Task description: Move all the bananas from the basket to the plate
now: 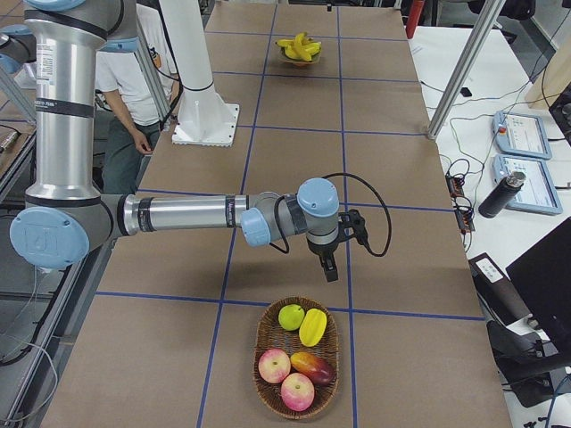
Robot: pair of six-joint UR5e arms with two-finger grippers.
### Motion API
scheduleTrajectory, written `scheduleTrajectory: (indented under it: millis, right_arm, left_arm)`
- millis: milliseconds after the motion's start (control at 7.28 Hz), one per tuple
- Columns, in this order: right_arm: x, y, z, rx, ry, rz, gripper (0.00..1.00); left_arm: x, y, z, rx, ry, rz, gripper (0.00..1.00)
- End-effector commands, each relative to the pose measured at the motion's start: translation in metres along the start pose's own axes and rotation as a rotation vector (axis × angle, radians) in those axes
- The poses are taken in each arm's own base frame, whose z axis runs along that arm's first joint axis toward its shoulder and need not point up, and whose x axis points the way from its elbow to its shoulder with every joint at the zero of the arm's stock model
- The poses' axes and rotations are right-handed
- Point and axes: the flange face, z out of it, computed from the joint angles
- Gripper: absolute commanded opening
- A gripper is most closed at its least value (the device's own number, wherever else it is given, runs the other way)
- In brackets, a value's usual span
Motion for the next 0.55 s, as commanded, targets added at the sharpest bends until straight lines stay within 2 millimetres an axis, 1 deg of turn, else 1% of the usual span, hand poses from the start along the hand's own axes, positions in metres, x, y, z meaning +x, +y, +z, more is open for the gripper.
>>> scheduleTrajectory:
  millis: [0, 137, 275, 412]
  right_arm:
    - [-0.006, -0.005, -0.001, -0.009, -0.042, 0.051, 1.00]
    - [-0.010, -0.012, -0.004, -0.017, -0.061, 0.074, 1.00]
    - [-0.010, -0.013, -0.004, -0.019, -0.058, 0.077, 1.00]
    - [-0.009, -0.012, -0.004, -0.019, -0.053, 0.079, 1.00]
  left_arm:
    - [0.000, 0.005, -0.002, 0.001, -0.003, 0.004, 1.00]
    - [-0.008, 0.018, 0.005, -0.014, -0.006, -0.011, 1.00]
    - [-0.009, 0.023, 0.007, -0.019, -0.006, -0.013, 1.00]
    - [-0.011, 0.023, 0.007, -0.011, -0.010, -0.004, 1.00]
